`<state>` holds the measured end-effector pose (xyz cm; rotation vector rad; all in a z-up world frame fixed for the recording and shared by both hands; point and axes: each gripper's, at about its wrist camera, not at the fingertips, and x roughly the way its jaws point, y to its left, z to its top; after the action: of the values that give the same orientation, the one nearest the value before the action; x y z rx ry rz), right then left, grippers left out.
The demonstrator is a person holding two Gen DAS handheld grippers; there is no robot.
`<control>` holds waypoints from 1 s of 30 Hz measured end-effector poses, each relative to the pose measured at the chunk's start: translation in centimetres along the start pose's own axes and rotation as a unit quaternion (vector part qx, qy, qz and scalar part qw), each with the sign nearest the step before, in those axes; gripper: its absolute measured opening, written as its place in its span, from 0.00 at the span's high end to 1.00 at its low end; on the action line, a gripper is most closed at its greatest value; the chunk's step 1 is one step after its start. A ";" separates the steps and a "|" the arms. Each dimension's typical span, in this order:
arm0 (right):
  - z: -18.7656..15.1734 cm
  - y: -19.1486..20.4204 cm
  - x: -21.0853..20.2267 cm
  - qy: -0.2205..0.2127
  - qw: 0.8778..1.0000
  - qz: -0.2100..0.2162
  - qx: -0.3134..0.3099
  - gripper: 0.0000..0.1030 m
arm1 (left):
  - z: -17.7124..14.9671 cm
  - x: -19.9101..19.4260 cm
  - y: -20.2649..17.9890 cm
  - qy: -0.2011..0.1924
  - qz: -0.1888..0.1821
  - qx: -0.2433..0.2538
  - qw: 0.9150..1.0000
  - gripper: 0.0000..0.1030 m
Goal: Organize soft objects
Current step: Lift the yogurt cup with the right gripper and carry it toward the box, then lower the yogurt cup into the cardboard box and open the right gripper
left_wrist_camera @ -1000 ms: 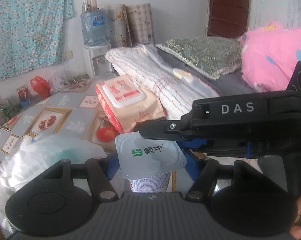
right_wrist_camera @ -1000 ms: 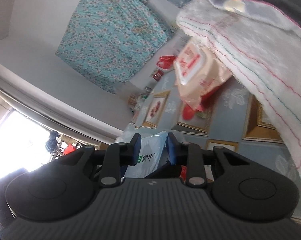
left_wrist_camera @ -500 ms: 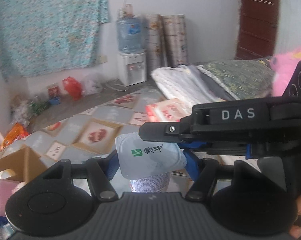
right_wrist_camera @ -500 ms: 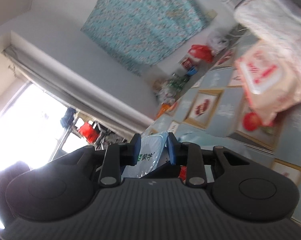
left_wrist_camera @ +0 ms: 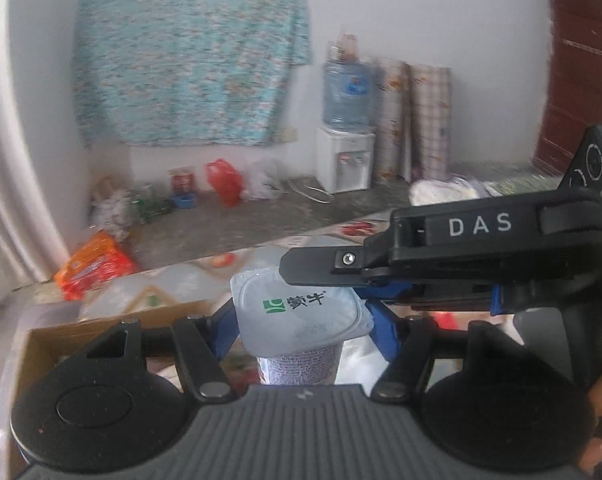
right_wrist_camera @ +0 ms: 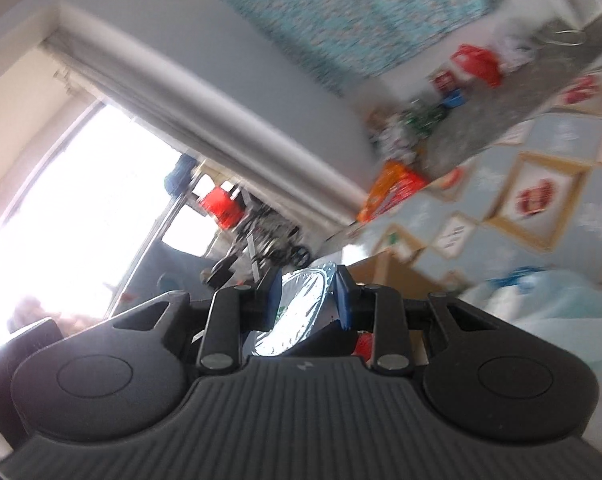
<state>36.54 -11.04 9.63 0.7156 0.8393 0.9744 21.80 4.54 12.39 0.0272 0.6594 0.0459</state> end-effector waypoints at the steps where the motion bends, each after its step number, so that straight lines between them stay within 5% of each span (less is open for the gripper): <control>1: -0.2 0.8 1.1 0.011 1.000 0.007 -0.003 0.74 | -0.3 -0.6 1.2 0.000 0.007 -0.006 1.000 0.34; 8: -5.5 5.4 9.1 0.122 0.992 0.025 -0.014 0.74 | -5.2 -3.4 9.1 0.041 0.039 -0.069 0.996 0.34; 17: -14.3 7.8 16.4 0.274 0.960 -0.042 -0.043 0.72 | -14.2 -3.4 15.0 0.136 0.043 -0.129 0.981 0.34; 30: -20.5 8.0 21.1 0.367 0.920 -0.119 -0.064 0.71 | -20.5 -1.0 18.8 0.258 0.016 -0.179 0.949 0.34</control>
<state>22.27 14.22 0.28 0.1022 1.4623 1.0713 7.76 23.52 -2.43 -0.3356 1.1654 0.2100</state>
